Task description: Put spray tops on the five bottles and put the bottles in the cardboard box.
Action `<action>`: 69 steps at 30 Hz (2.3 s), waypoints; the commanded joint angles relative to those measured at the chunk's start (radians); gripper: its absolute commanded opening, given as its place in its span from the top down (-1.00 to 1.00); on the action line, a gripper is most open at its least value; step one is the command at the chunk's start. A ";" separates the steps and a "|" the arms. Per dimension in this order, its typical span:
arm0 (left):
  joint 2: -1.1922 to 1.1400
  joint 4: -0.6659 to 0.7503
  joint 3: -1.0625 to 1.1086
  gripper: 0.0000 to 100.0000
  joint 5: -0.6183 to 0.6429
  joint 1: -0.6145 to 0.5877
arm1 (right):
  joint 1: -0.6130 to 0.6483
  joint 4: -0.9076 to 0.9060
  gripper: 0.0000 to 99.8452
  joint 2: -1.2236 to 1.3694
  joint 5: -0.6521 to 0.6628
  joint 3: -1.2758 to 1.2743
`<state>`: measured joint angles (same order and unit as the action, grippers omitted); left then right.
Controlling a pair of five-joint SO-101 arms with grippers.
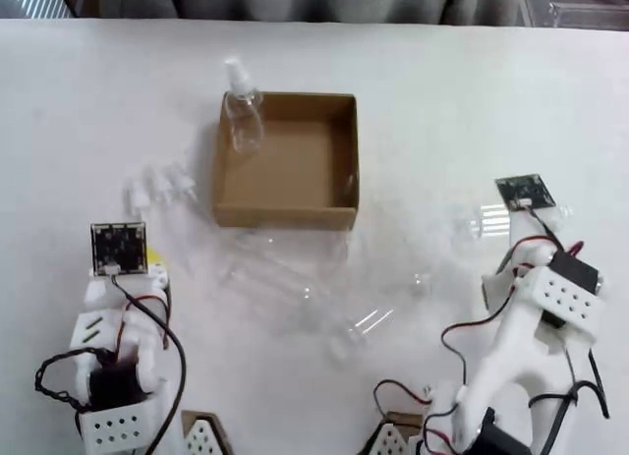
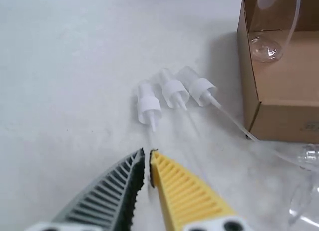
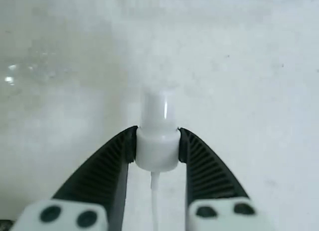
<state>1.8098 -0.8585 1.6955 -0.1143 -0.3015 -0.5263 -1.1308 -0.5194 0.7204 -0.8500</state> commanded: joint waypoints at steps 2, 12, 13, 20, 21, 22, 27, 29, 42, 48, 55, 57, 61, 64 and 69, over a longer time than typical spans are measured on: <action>0.015 -0.006 -0.009 0.93 -0.054 0.030 | -0.044 0.061 0.61 0.051 0.046 0.012; 0.016 -0.006 -0.003 0.93 -0.057 0.054 | -0.065 -0.068 0.57 0.058 0.049 0.147; 0.016 -0.006 -0.003 0.93 -0.057 0.054 | -0.071 -0.088 0.58 0.058 0.049 0.153; 0.016 -0.006 -0.003 0.93 -0.057 0.058 | -0.084 -0.116 0.97 0.058 0.049 0.153; 0.016 -0.006 -0.003 0.93 -0.057 0.058 | -0.084 -0.119 0.96 0.058 0.049 0.152; 0.016 -0.006 -0.003 0.93 -0.057 0.058 | -0.084 -0.130 0.94 0.058 0.049 0.152; 0.016 -0.006 -0.003 0.93 -0.057 0.058 | -0.085 -0.205 0.97 0.058 0.049 0.152; 0.016 -0.006 -0.003 0.93 -0.058 0.058 | -0.085 -0.220 0.97 0.058 0.048 0.149; 0.013 -0.028 -0.018 0.93 -0.052 0.051 | -0.084 -0.229 0.97 0.058 -0.014 0.015; 0.013 -0.083 -0.074 0.93 -0.057 0.053 | -0.076 -0.122 0.97 0.058 -0.095 -0.080; 0.010 -0.127 -0.193 0.93 -0.098 0.059 | -0.074 0.070 0.97 0.058 -0.181 -0.190; 0.002 -0.143 -0.230 0.93 -0.129 0.059 | -0.074 0.073 0.97 0.058 -0.181 -0.196; -0.128 -0.149 -0.347 0.93 -0.141 0.059 | -0.041 0.093 0.97 0.067 -0.181 -0.209; -0.309 -0.149 -0.465 0.93 -0.138 0.070 | -0.016 0.117 0.97 0.059 -0.181 -0.230; -0.585 -0.149 -0.631 0.93 -0.146 0.134 | -0.021 0.122 0.97 0.062 -0.181 -0.233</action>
<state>1.3679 -1.0042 1.1922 -0.2478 -0.2140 -0.5554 -1.0203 -0.4534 0.5501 -1.0863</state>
